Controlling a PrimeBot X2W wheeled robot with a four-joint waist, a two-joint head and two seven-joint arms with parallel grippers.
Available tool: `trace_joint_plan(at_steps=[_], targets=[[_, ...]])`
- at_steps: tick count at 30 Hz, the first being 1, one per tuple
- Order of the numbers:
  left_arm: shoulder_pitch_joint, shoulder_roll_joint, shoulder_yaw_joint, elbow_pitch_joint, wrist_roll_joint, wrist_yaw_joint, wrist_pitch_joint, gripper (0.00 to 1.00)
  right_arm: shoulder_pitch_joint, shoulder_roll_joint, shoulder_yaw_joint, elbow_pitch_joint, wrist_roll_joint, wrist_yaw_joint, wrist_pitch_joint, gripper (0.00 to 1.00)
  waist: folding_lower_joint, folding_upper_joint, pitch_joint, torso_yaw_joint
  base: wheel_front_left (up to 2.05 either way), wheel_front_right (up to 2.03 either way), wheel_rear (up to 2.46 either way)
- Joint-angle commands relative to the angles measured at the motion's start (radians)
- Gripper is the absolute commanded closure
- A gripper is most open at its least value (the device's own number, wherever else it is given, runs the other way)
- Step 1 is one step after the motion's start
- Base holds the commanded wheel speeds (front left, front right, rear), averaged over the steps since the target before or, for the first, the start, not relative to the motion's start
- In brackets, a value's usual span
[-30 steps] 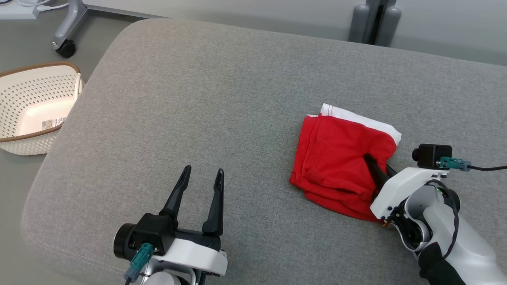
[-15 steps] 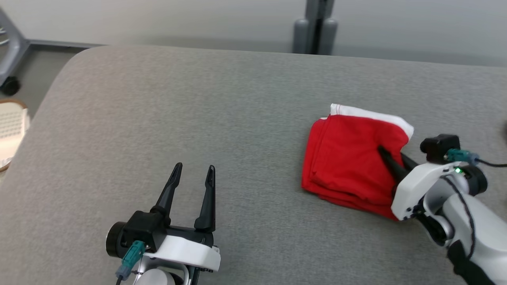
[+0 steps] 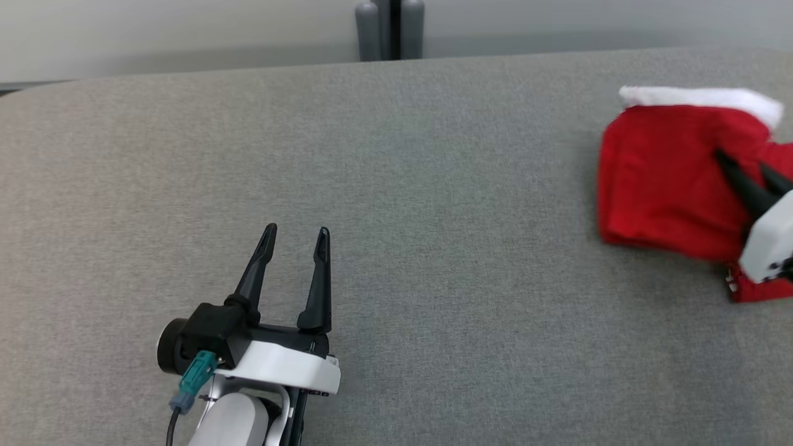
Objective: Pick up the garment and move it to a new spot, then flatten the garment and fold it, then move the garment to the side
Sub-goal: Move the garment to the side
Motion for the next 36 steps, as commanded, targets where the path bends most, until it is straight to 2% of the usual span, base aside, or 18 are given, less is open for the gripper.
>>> trace_joint_plan(at_steps=[1,9,15,21,26,36], targets=[[-0.021,0.004,0.004,0.001,-0.003,-0.001,-0.001,0.00,-0.003,-0.017,-0.016,-0.010,0.002,0.000,0.009,1.00,0.0000,-0.0001,0.030,-0.023,0.00,0.00,0.00],[-0.076,0.004,0.003,0.008,0.013,-0.016,-0.001,0.00,0.037,-0.134,-0.147,-0.043,0.005,0.000,0.068,1.00,0.0000,-0.0001,0.123,-0.034,0.00,0.00,0.00],[-0.113,0.004,-0.013,0.012,0.022,-0.018,-0.001,0.00,0.087,-0.235,-0.240,0.004,-0.026,0.000,0.099,1.00,0.0000,-0.0001,0.187,-0.003,0.00,0.00,0.00],[-0.136,0.004,-0.028,0.008,0.026,-0.013,-0.001,0.00,0.128,-0.293,-0.346,0.059,-0.067,0.000,0.111,1.00,0.0000,-0.0001,0.246,0.031,0.00,0.00,0.00],[-0.157,0.004,-0.037,0.002,0.022,-0.009,-0.001,0.00,0.151,-0.294,-0.409,0.106,-0.144,0.000,0.111,1.00,0.0000,-0.0001,0.291,0.054,0.00,0.00,0.00],[-0.193,0.003,-0.061,0.003,0.012,-0.002,-0.001,0.00,0.151,-0.212,-0.471,0.169,-0.254,0.000,0.096,1.00,0.0000,-0.0001,0.343,0.075,0.00,0.00,0.00]])
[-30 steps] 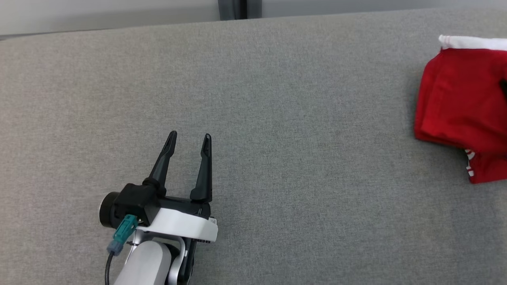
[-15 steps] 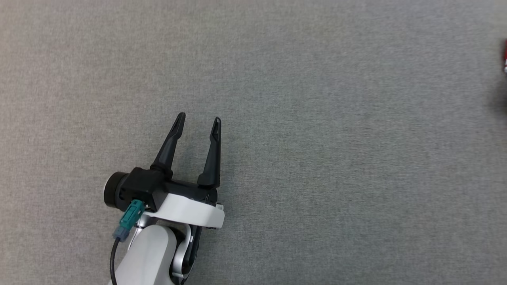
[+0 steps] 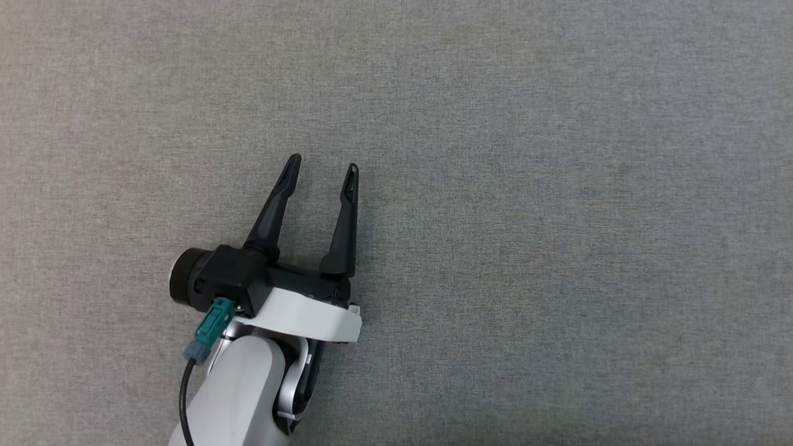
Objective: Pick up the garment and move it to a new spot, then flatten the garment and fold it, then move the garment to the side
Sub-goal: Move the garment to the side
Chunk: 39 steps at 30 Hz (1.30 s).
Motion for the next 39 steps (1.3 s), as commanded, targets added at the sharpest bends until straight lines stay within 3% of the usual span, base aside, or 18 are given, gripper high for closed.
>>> trace_joint_plan(at_steps=[1,2,3,4,17,24,31,39], targets=[[-0.020,0.003,-0.001,0.002,-0.007,0.005,-0.002,0.00,0.001,0.019,0.000,0.016,-0.010,0.000,0.003,1.00,-0.0001,0.0000,0.000,0.002,0.00,0.00,0.00],[-0.018,0.004,-0.002,0.004,-0.007,0.006,-0.002,0.00,-0.001,0.023,-0.004,0.021,-0.011,0.000,0.004,0.93,-0.0001,0.0000,0.000,0.002,0.00,0.00,0.00],[-0.018,0.004,-0.002,0.007,-0.007,0.007,-0.002,0.00,-0.005,0.026,-0.009,0.024,-0.016,0.000,0.003,0.51,-0.0001,0.0000,-0.002,0.003,0.00,0.00,0.00],[-0.017,0.003,-0.001,0.008,-0.008,0.008,-0.002,0.00,-0.009,0.028,-0.014,0.027,-0.020,0.000,0.002,0.00,-0.0001,0.0000,-0.005,0.003,0.00,0.00,0.00],[0.012,0.004,0.004,0.012,-0.029,0.009,-0.002,0.00,-0.050,0.022,-0.057,0.050,-0.113,0.000,0.054,0.00,-0.0001,0.0000,-0.103,-0.014,0.00,0.00,0.00],[0.042,0.003,0.023,0.011,-0.038,0.010,-0.002,0.00,-0.085,0.053,-0.078,-0.005,-0.202,0.000,0.078,0.00,-0.0001,0.0000,-0.198,-0.028,0.00,0.00,0.00],[0.092,0.004,0.064,0.007,-0.026,0.006,-0.002,0.00,-0.109,0.151,-0.028,-0.154,-0.226,0.000,0.025,0.00,-0.0001,0.0000,-0.290,-0.047,0.00,0.00,0.00],[0.165,0.004,0.121,-0.033,-0.013,0.008,-0.002,0.00,-0.069,0.335,0.009,-0.298,-0.189,0.000,-0.100,0.00,-0.0001,0.0000,-0.395,-0.061,0.00,0.00,0.00]])
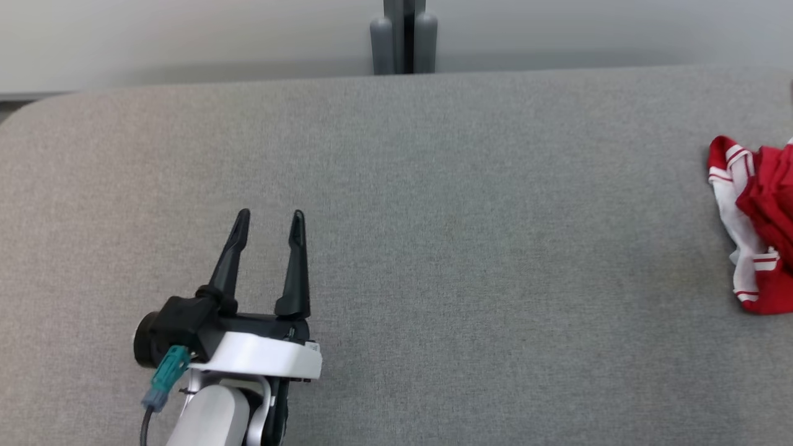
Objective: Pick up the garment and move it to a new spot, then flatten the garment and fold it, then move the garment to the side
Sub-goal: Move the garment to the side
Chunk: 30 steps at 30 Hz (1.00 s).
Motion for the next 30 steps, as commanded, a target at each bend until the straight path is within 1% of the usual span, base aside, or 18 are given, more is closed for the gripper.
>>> trace_joint_plan(at_steps=[1,5,8,11,12,13,16,18,20,23,24,27,30], targets=[[0.024,0.004,0.017,-0.015,0.002,0.001,-0.001,0.00,0.031,0.039,-0.001,-0.024,0.013,0.000,-0.036,0.00,-0.0001,0.0000,-0.043,-0.009,0.00,0.00,0.00],[0.060,0.004,0.036,-0.034,0.010,-0.004,-0.001,0.00,0.085,0.134,-0.013,-0.067,0.022,0.000,-0.103,0.00,-0.0001,0.0000,-0.083,-0.010,0.00,0.00,0.00],[0.089,0.004,0.047,-0.027,-0.007,0.007,-0.001,0.00,0.144,0.206,-0.022,-0.099,0.015,0.000,-0.163,0.00,-0.0001,0.0000,-0.109,-0.005,0.00,0.00,0.00],[0.105,0.004,0.050,-0.025,0.001,0.006,-0.001,0.00,0.224,0.267,-0.005,-0.127,-0.005,0.000,-0.216,0.00,-0.0001,0.0000,-0.130,0.006,0.00,0.00,0.00],[0.112,0.004,0.051,-0.025,0.006,0.005,-0.001,0.00,0.248,0.286,-0.004,-0.130,-0.008,0.000,-0.231,0.00,-0.0001,0.0000,-0.138,0.009,0.00,0.00,0.00],[0.112,0.004,0.051,-0.025,0.006,0.005,-0.001,0.00,0.248,0.286,-0.004,-0.130,-0.008,0.000,-0.231,0.00,-0.0001,0.0000,-0.138,0.009,0.00,0.00,0.00],[0.143,0.004,0.054,-0.020,0.008,-0.003,-0.001,0.00,0.313,0.365,-0.037,-0.133,-0.006,0.000,-0.265,0.00,-0.0001,0.0000,-0.159,0.013,0.00,0.00,0.00],[0.158,0.004,0.053,-0.011,0.009,-0.007,-0.001,0.00,0.349,0.403,-0.034,-0.124,-0.026,0.000,-0.279,0.00,-0.0001,0.0000,-0.172,0.014,0.00,0.00,0.00],[0.178,0.004,0.047,0.007,0.003,-0.015,-0.001,0.00,0.376,0.426,-0.026,-0.116,-0.046,0.000,-0.292,0.00,-0.0001,0.0000,-0.185,0.017,0.00,0.00,0.00],[0.195,0.004,0.055,0.016,0.004,-0.013,-0.001,0.00,0.412,0.455,-0.034,-0.095,-0.047,0.000,-0.301,0.00,-0.0001,0.0000,-0.205,0.023,0.00,0.00,0.00],[0.203,0.004,0.057,0.019,0.014,-0.008,-0.001,0.00,0.422,0.461,-0.033,-0.089,-0.055,0.000,-0.306,0.00,-0.0001,0.0000,-0.209,0.024,0.00,0.00,0.00],[0.215,0.005,0.071,0.010,-0.001,-0.001,-0.001,0.00,0.441,0.469,-0.020,-0.082,-0.088,0.000,-0.311,0.00,-0.0001,0.0000,-0.214,0.028,0.00,0.00,0.00],[0.229,0.003,0.077,0.003,0.002,-0.001,-0.001,0.00,0.454,0.471,-0.018,-0.077,-0.080,0.000,-0.316,0.00,-0.0001,0.0000,-0.215,0.030,0.00,0.00,0.00]])
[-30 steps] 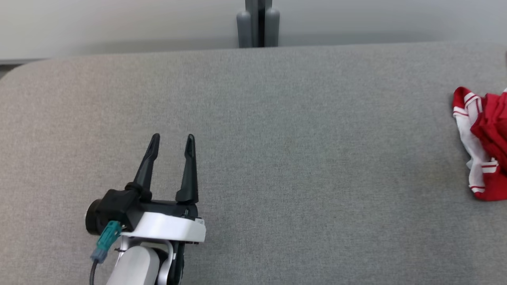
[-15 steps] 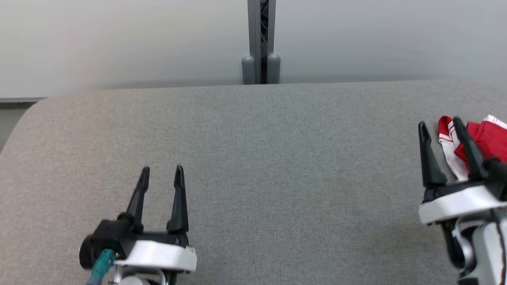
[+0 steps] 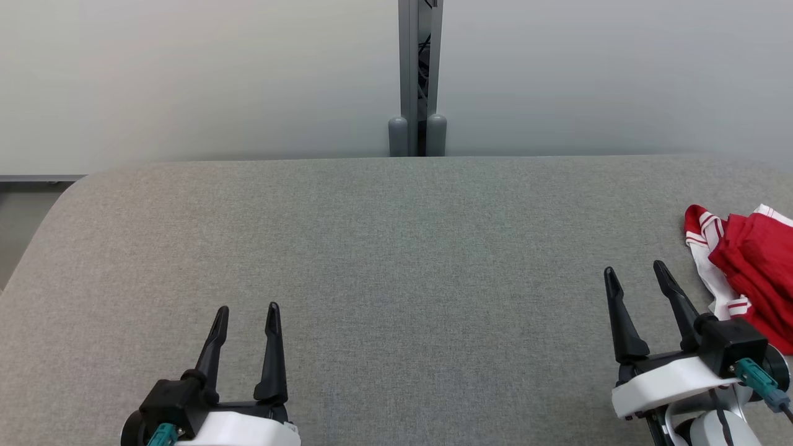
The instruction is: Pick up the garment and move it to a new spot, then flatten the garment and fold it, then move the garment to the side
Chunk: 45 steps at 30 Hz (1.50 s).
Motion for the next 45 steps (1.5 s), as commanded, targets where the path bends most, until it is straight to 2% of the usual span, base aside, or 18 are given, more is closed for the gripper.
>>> trace_joint_plan(at_steps=[1,24,45], targets=[[0.008,0.003,0.003,-0.004,0.004,0.000,-0.001,0.00,0.014,-0.003,0.000,0.000,0.012,0.000,-0.010,0.00,0.0000,0.0000,0.000,0.001,0.00,0.00,0.00],[0.016,0.003,0.025,0.004,-0.037,-0.034,-0.001,0.00,0.010,-0.002,0.008,-0.014,0.031,0.000,-0.010,0.00,0.0000,0.0000,0.002,0.003,0.00,0.00,0.00],[0.027,0.003,0.029,0.004,-0.089,-0.039,-0.001,0.00,0.011,-0.003,0.021,-0.004,0.036,0.000,-0.010,0.00,0.0000,0.0000,-0.006,0.004,0.00,0.00,0.00]])
